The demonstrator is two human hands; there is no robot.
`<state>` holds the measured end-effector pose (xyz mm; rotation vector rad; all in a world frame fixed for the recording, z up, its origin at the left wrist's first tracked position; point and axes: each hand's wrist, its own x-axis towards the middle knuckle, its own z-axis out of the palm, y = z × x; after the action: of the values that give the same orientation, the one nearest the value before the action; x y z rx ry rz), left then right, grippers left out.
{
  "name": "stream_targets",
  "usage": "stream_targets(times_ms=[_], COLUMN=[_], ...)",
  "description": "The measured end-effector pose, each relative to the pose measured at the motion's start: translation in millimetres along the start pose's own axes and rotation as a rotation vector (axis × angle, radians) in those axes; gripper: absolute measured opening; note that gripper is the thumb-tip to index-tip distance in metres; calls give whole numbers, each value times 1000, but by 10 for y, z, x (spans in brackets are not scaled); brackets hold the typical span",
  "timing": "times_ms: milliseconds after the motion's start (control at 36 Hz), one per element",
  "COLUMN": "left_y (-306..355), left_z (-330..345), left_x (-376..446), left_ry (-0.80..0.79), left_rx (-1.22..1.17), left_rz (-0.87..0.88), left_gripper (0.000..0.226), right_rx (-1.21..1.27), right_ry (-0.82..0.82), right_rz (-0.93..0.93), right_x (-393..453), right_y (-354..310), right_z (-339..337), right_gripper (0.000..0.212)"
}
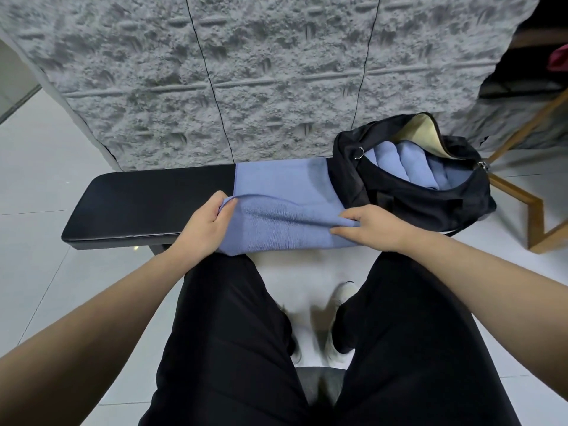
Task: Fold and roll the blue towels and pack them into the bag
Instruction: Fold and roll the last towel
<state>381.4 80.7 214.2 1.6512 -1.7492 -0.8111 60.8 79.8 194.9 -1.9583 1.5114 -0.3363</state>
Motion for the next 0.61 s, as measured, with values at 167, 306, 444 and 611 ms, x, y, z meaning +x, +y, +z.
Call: stream_targets(times_ms=[167, 306, 444, 611], left_y=[66, 98, 101, 100], left_z=[-8, -17, -8, 11], left_x=[-9, -35, -43, -48], left_ry=[-9, -19, -67, -203], left_rx=[16, 22, 43, 41], left_rz=[-49, -63, -90, -143], left_gripper=[37, 35, 33, 36], right_rx=[-3, 64, 62, 99], right_ry=[-96, -106, -186, -247], right_rz=[-7, 27, 67, 95], right_x=[-31, -45, -50, -89], right_y=[-100, -123, -132, -175], right_z=[-39, -47, -32, -44], right_gripper=[47, 38, 41, 31])
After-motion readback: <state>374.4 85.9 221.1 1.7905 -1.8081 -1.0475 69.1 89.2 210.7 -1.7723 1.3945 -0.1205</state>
